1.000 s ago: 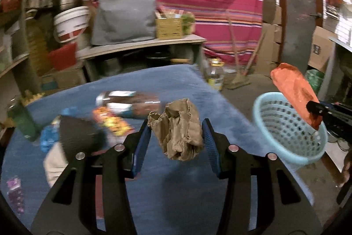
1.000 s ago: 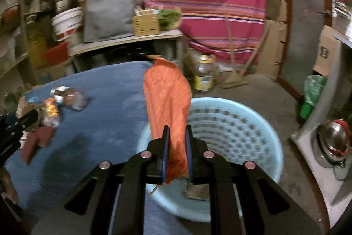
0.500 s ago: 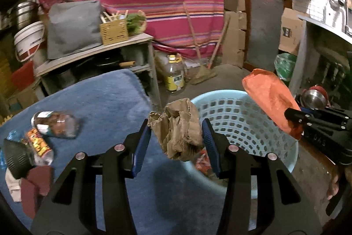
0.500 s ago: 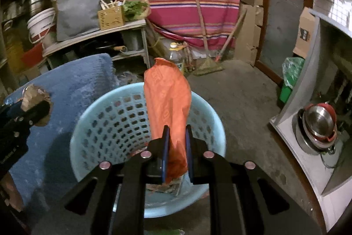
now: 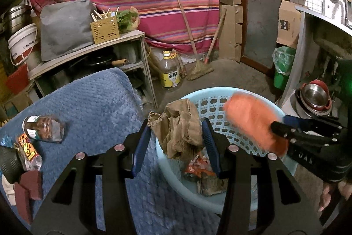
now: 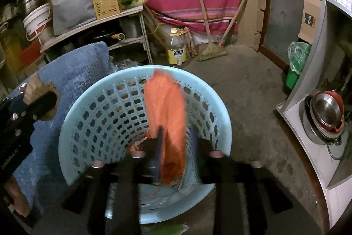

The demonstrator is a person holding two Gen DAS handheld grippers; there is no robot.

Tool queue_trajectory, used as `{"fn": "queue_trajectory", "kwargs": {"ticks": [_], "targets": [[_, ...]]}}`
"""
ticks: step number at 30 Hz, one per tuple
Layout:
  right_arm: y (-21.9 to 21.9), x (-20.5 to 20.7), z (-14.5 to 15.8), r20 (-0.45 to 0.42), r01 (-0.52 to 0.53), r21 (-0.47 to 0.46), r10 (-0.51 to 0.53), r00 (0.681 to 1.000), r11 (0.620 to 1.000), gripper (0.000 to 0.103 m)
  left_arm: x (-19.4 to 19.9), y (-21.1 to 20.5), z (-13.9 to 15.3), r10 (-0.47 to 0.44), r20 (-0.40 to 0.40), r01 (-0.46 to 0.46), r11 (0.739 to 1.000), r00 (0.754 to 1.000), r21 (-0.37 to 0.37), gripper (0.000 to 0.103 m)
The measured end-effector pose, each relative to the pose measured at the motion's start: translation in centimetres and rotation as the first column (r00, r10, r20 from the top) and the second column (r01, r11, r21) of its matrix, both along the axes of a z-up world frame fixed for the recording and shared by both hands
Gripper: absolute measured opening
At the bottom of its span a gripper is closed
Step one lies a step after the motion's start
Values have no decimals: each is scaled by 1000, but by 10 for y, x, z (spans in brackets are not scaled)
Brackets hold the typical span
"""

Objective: Collect trash
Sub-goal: 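Open both tools to drop the paper and orange cloth into the basket, then move both tools back over the table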

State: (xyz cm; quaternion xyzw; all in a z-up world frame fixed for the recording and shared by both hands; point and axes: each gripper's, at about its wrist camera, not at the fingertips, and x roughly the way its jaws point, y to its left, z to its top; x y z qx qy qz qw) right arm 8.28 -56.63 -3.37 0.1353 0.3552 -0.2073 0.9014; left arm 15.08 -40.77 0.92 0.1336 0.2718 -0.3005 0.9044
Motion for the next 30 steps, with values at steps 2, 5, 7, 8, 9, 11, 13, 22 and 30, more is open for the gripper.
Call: {"fn": "queue_trajectory", "kwargs": {"ticks": [2,5,7,8,9,11,13,22,30], "targets": [[-1,-2,1,6,5,-9,-5,1000,1000,48,1,0,0,2,-2,-2,1000,1000,-3,47],[-3,-4,2,12,9,-4,-9,1000,1000,48,3,0,0,1,-5,-1,1000,1000,-4,47],[-4,-7,5,20,15,-11,-15,1000,1000,48,3,-2,0,-1,-9,1,1000,1000,-3,47],[-5,-9,7,25,17,-13,-17,1000,1000,49,4,-3,-1,-4,-14,3,1000,1000,-4,47],[-6,-12,9,32,22,-20,-21,999,1000,52,6,-5,-1,-9,-25,9,1000,1000,-7,47],[-7,-16,13,43,36,-32,-35,998,999,56,9,-9,-3,-21,-39,20,1000,999,-12,48],[-10,-21,16,58,50,-34,-48,997,998,57,10,-16,-5,-28,-47,28,1000,998,-8,50],[-18,-26,16,67,77,-20,-75,995,997,57,18,-16,-9,-32,-107,28,999,994,-39,74],[-6,-21,19,79,72,-39,-69,994,997,76,20,17,1,57,-56,-58,998,997,-19,94]]}}
